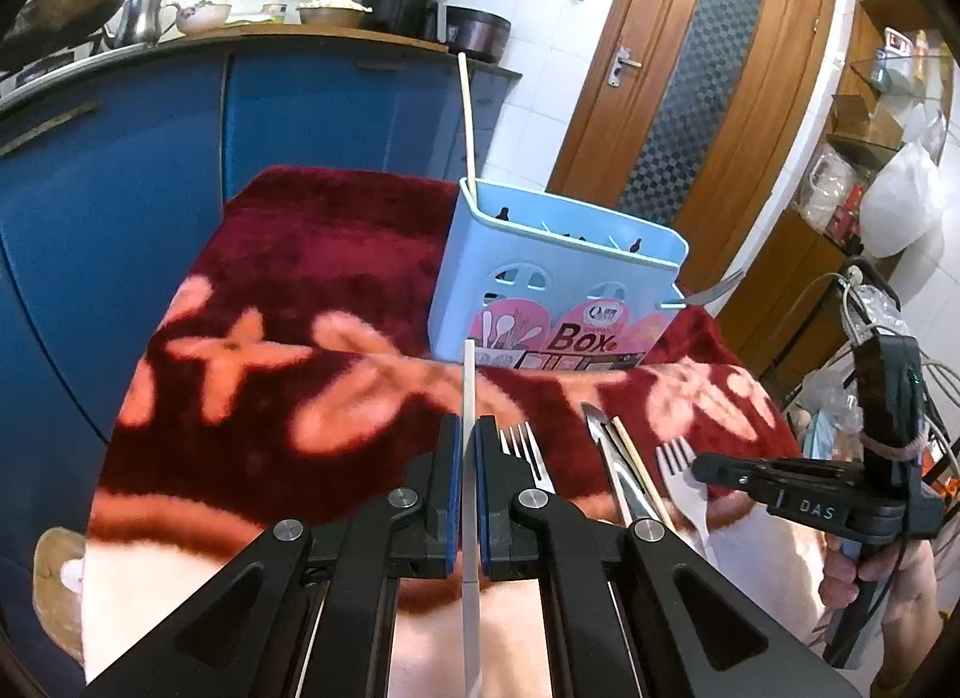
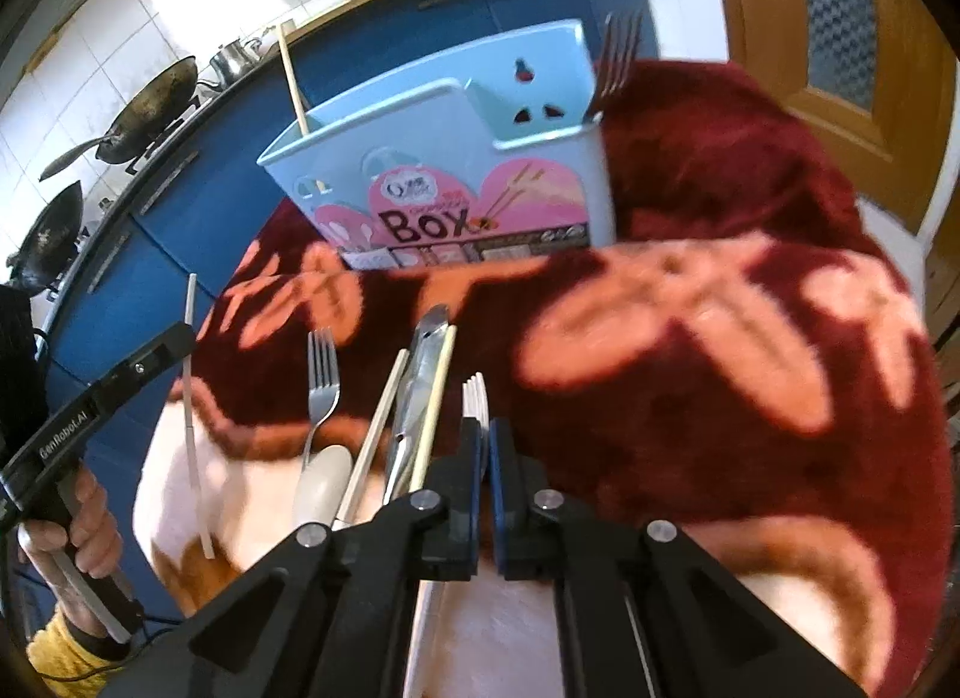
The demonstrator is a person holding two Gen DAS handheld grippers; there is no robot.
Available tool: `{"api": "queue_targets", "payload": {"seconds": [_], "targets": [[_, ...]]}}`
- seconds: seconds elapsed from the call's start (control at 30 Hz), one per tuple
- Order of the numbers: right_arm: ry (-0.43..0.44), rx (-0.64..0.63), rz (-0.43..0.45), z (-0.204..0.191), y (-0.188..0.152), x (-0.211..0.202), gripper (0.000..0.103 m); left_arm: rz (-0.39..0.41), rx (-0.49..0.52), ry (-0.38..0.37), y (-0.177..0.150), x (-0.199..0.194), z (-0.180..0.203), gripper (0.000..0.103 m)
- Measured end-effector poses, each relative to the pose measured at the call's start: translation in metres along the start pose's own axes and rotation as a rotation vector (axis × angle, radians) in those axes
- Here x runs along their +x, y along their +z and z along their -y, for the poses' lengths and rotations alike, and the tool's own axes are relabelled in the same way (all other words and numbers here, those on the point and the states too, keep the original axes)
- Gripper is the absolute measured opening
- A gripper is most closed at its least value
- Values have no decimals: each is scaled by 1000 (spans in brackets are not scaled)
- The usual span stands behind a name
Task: Organize utensils
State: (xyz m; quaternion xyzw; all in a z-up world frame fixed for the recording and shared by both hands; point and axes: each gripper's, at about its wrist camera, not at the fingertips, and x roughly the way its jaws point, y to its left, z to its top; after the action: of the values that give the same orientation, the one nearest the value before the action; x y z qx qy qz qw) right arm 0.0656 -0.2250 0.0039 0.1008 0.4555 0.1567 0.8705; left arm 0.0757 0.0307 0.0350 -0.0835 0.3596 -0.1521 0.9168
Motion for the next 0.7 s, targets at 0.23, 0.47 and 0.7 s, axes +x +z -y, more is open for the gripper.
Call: {"api": "queue_targets", "payload": {"seconds": [0.23,0.47,0.7], "targets": [[-8,-47,191,-13,4,-31,3,84,-3,-13,10,-11,6,4],[-43,-89,392,-26,8,-54,3,177,-8,-21,28,-20,17,4],[-88,-110,557,-32,20,-76,3,244,-23,-46,58,-24,20,4]]}}
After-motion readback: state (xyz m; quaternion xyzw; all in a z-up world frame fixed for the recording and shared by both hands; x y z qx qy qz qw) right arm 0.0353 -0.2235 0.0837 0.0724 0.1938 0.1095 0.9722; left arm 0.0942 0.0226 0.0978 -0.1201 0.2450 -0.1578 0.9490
